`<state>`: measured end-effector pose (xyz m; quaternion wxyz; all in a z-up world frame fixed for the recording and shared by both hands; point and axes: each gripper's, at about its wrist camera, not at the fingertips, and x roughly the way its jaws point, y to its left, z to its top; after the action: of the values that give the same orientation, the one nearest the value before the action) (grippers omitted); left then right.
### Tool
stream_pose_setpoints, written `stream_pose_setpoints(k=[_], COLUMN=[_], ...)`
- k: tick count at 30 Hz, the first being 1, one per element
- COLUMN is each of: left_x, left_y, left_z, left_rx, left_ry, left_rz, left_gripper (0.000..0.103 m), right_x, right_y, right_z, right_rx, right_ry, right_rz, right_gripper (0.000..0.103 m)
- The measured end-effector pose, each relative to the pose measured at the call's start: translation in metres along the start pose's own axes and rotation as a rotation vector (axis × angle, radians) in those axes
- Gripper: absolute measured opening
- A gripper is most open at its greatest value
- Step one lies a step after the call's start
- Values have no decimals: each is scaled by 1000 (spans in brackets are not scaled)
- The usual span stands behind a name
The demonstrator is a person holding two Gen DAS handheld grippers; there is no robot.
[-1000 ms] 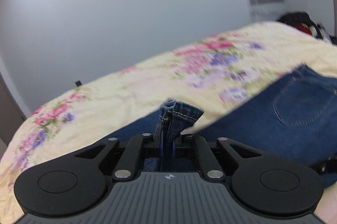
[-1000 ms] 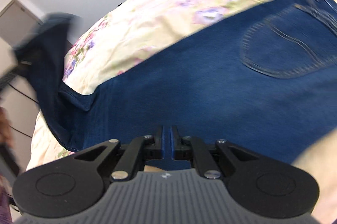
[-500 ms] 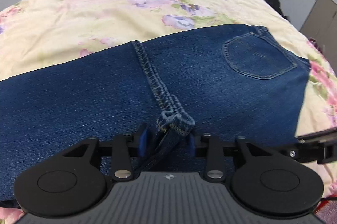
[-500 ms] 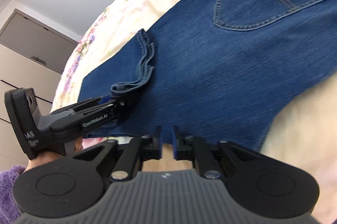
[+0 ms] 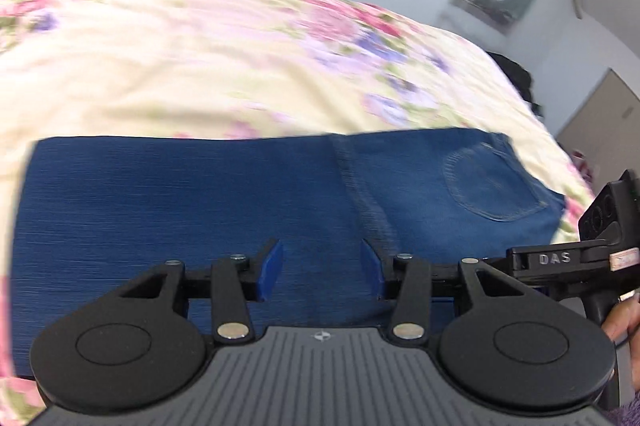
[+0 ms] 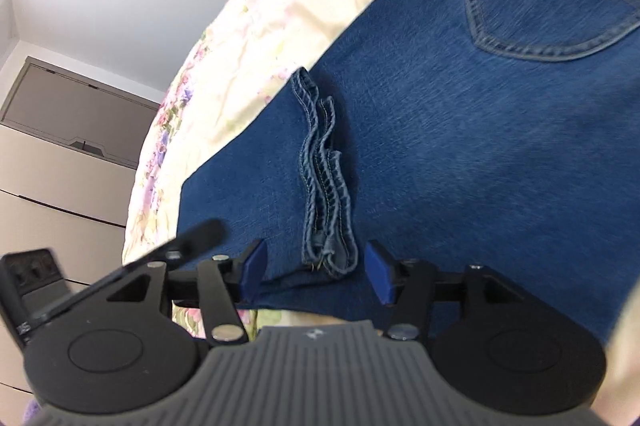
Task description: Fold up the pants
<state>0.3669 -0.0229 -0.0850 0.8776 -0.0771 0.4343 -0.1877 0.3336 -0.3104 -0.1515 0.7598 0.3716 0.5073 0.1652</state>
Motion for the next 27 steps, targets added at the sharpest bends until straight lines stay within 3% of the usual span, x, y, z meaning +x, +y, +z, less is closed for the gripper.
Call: stream_pose_setpoints(k=[7,9,11,14,19,27], left_x=[-13,-14,-18,-30,-66,-123], left_y=[56,66,73,77,83,102], left_z=[-6,-9,-10,-13,-15,-21], left_rx=[-82,-101,-119,-127,-123,-217], left_ry=[-31,-35,-41,-65,-126,-205], left_rz=[59,70,78,91,161,199], left_gripper=[52,52,52,51,51,49], right_x=[33,40,42,39,17,-46], right_y=[-13,-6,-1,17,93,274], right_z=[6,6,4,1,6,36], right_rx=[82,47,26,-16,-226,-513], right_ry=[15,18,25,7,-65,-236], right_rz=[25,0,-22,-57,-115,-104], right_gripper=[52,45,19,10,8,8])
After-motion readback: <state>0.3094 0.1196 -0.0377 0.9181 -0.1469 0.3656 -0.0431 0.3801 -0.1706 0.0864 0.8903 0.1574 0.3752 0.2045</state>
